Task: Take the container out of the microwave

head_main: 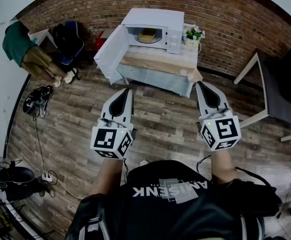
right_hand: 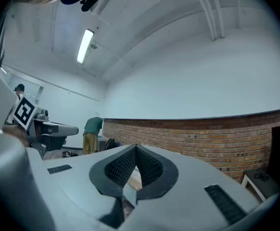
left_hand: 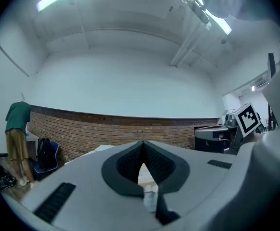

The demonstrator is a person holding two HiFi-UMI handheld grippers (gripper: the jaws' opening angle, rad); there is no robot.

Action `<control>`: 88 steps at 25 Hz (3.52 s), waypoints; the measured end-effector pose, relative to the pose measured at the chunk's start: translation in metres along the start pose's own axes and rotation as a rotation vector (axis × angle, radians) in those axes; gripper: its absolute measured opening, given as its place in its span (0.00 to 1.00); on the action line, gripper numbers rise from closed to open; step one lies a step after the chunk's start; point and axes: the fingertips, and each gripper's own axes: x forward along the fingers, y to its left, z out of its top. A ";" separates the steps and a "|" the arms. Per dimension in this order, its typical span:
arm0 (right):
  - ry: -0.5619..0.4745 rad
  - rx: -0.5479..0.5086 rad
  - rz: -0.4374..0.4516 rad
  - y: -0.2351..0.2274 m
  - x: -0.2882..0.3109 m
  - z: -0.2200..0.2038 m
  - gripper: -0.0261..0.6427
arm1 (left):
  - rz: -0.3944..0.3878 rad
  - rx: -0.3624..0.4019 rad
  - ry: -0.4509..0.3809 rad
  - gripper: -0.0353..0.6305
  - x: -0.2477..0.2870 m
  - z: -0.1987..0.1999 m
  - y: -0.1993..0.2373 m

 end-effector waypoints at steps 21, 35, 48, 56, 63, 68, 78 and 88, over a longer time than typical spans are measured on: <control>-0.003 -0.010 -0.032 0.018 -0.003 0.003 0.10 | 0.036 -0.063 -0.027 0.07 -0.029 0.003 0.033; -0.008 -0.059 -0.021 0.070 0.032 0.011 0.10 | 0.023 -0.080 -0.016 0.07 -0.048 -0.011 0.087; 0.011 -0.099 0.000 0.100 0.082 0.000 0.10 | 0.007 -0.073 -0.010 0.07 -0.039 -0.037 0.133; 0.012 -0.055 0.043 0.063 0.147 -0.018 0.10 | 0.049 -0.067 -0.052 0.07 0.012 -0.034 0.152; -0.001 -0.097 0.103 0.015 0.203 -0.016 0.10 | 0.072 -0.049 -0.041 0.07 0.084 -0.035 0.154; 0.012 -0.078 0.112 -0.021 0.230 -0.028 0.10 | 0.091 -0.044 0.002 0.07 0.128 -0.045 0.154; 0.008 -0.072 0.158 -0.085 0.267 -0.045 0.10 | 0.057 -0.001 0.040 0.07 0.215 -0.049 0.128; 0.000 -0.070 0.211 -0.142 0.302 -0.063 0.10 | 0.114 0.021 0.060 0.07 0.284 -0.059 0.114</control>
